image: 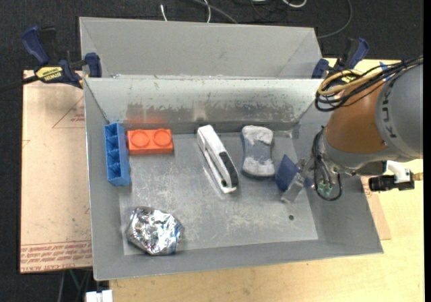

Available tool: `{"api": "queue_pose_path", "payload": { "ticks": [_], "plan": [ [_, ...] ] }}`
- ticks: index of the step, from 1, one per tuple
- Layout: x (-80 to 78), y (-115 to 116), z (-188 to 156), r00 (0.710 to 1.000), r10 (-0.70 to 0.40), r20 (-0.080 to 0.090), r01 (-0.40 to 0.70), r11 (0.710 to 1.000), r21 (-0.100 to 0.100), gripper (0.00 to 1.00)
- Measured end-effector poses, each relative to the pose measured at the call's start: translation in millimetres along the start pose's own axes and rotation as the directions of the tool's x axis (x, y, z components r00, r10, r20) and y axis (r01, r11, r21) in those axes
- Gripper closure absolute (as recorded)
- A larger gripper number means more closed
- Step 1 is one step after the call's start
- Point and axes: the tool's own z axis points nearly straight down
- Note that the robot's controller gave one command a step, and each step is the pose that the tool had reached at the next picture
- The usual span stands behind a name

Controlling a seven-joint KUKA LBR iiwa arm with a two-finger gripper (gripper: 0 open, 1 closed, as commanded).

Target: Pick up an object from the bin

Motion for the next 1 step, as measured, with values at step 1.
{"api": "queue_pose_path", "payload": {
  "ticks": [1],
  "plan": [
    [0.1,-0.4,-9.0,1.0,-0.001,0.003,0.001,1.0,0.0,1.0]
  ]
}}
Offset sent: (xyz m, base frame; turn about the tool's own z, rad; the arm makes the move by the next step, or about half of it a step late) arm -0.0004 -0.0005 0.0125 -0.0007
